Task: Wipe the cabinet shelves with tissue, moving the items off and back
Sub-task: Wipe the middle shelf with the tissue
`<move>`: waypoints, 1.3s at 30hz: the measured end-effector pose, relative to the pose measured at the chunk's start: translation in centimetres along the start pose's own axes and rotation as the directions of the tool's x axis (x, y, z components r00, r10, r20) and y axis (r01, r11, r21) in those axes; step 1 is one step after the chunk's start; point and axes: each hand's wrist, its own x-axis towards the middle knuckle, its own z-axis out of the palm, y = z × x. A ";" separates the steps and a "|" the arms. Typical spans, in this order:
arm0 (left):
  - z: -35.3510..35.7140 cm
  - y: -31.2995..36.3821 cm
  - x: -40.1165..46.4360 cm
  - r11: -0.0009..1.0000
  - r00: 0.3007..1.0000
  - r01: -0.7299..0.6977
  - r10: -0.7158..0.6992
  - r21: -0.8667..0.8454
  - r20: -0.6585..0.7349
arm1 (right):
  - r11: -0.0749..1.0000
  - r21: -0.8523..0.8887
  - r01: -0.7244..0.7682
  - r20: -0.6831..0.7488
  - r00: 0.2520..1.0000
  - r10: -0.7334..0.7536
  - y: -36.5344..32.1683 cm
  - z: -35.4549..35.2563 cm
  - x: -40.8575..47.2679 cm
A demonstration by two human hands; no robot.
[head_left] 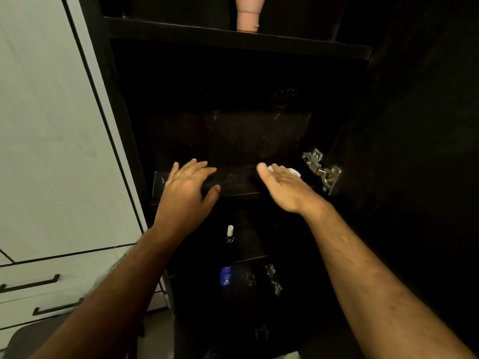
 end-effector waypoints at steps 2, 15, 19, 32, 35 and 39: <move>-0.1 0.1 -0.2 1.000 1.000 -0.006 0.006 -0.003 0.004 | 0.999 -0.003 0.035 0.041 0.999 -0.035 -2.4 1.0 -0.1; -1.3 -0.7 -2.4 0.999 0.997 -0.010 0.007 0.040 0.077 | 0.989 -0.129 -0.072 -0.056 0.996 0.066 -1.5 0.8 0.3; -1.5 -0.6 -3.0 0.999 0.991 -0.026 0.020 0.043 0.131 | 0.994 -0.092 0.051 -0.005 0.999 -0.052 -5.0 3.2 -0.1; -2.8 -1.9 -6.1 0.997 0.992 -0.058 0.053 0.042 0.110 | 0.971 -0.211 -0.112 -0.140 0.987 0.083 -3.7 3.4 3.0; -3.0 -2.2 -6.3 0.997 0.991 -0.063 0.058 0.034 0.119 | 0.999 -0.036 -0.014 -0.094 0.996 0.010 -4.9 3.7 2.6; -2.9 -2.5 -6.6 0.996 0.990 -0.080 0.076 0.027 0.115 | 0.999 0.046 0.027 -0.100 0.995 -0.023 -3.5 2.3 1.6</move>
